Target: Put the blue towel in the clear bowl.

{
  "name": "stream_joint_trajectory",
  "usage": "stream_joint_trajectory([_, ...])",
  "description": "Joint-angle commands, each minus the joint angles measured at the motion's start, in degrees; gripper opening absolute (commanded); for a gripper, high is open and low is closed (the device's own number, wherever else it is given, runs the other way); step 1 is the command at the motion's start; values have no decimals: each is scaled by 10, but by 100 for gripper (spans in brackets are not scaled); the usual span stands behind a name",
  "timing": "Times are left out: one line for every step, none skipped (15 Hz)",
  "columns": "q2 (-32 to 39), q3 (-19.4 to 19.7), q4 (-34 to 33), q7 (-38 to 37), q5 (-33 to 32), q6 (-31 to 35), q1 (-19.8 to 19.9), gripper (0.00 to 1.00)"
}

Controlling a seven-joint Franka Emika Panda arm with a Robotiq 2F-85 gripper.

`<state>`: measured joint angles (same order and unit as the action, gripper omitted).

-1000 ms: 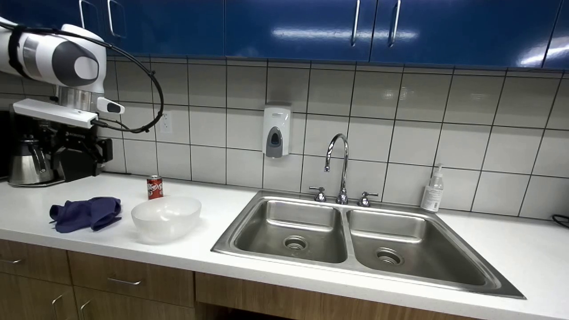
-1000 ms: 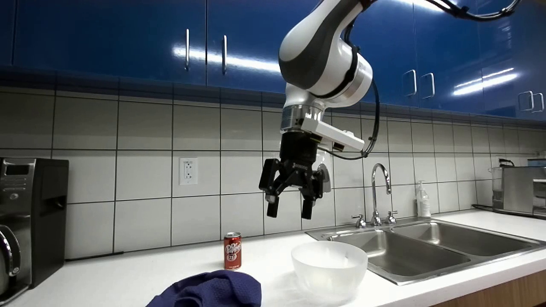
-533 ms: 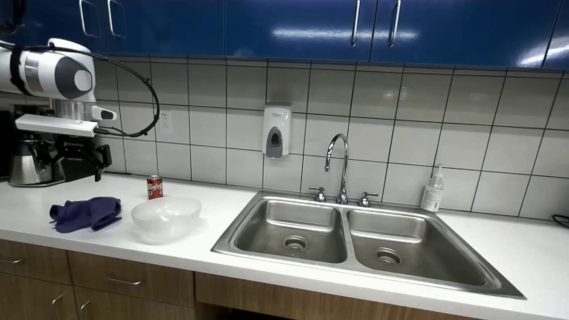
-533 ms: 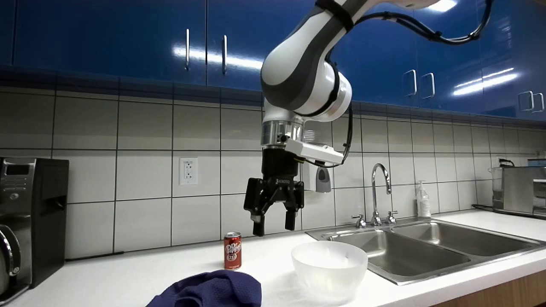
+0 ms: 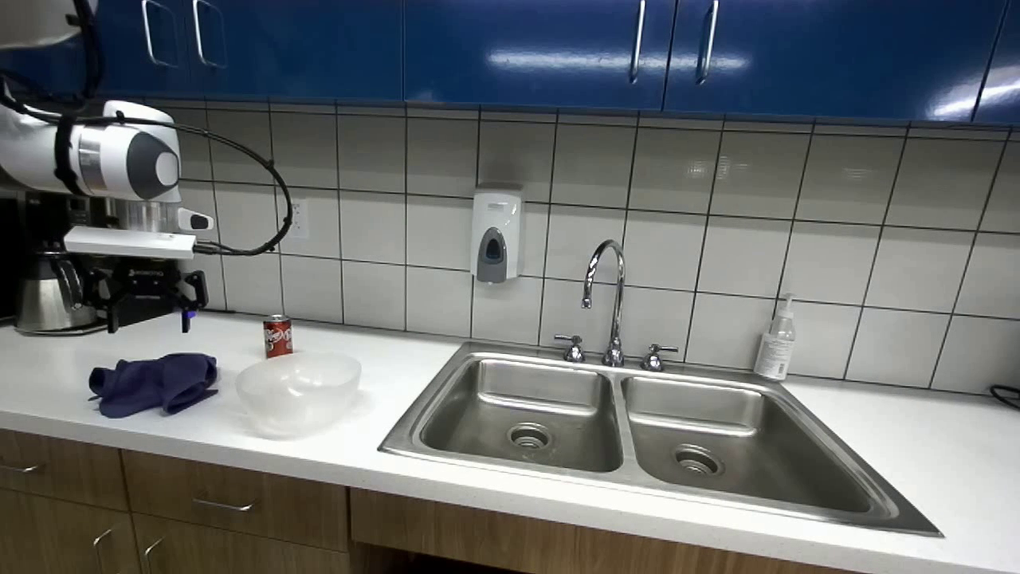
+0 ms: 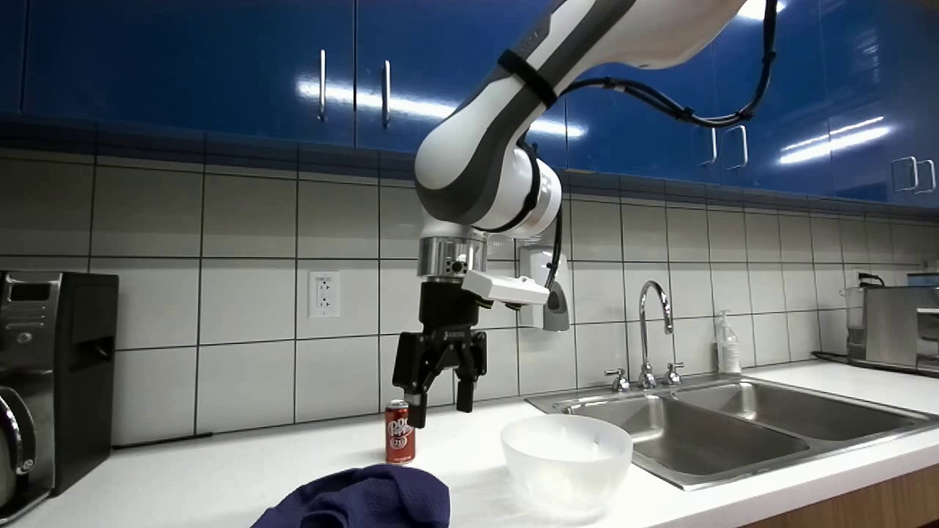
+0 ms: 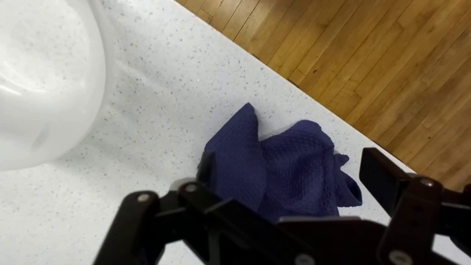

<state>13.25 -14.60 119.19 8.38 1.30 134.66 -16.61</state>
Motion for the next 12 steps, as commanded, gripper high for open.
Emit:
stream_joint_trajectory([63,-6,-76,37,-29,-21,0,100])
stream_joint_trajectory([78,-7,-93,45,-34,-25,-1,100])
stream_joint_trajectory([94,-8,-109,54,-37,-32,-2,100])
stream_joint_trajectory([108,-9,-124,63,-42,-35,-3,100])
stream_joint_trajectory([123,-12,-140,74,-46,-43,-5,100])
stream_joint_trajectory([138,-12,-154,80,-54,-49,-9,100])
stream_joint_trajectory([151,-13,-168,89,-60,-57,-11,100])
stream_joint_trajectory([164,-13,-180,97,-66,-64,-15,100])
stream_joint_trajectory([175,-15,-191,109,-72,-72,-18,100])
stream_joint_trajectory([186,-15,-199,120,-83,-76,-23,100])
stream_joint_trajectory([195,-15,-207,130,-93,-82,-28,100])
stream_joint_trajectory([205,-14,-215,141,-104,-84,-32,100])
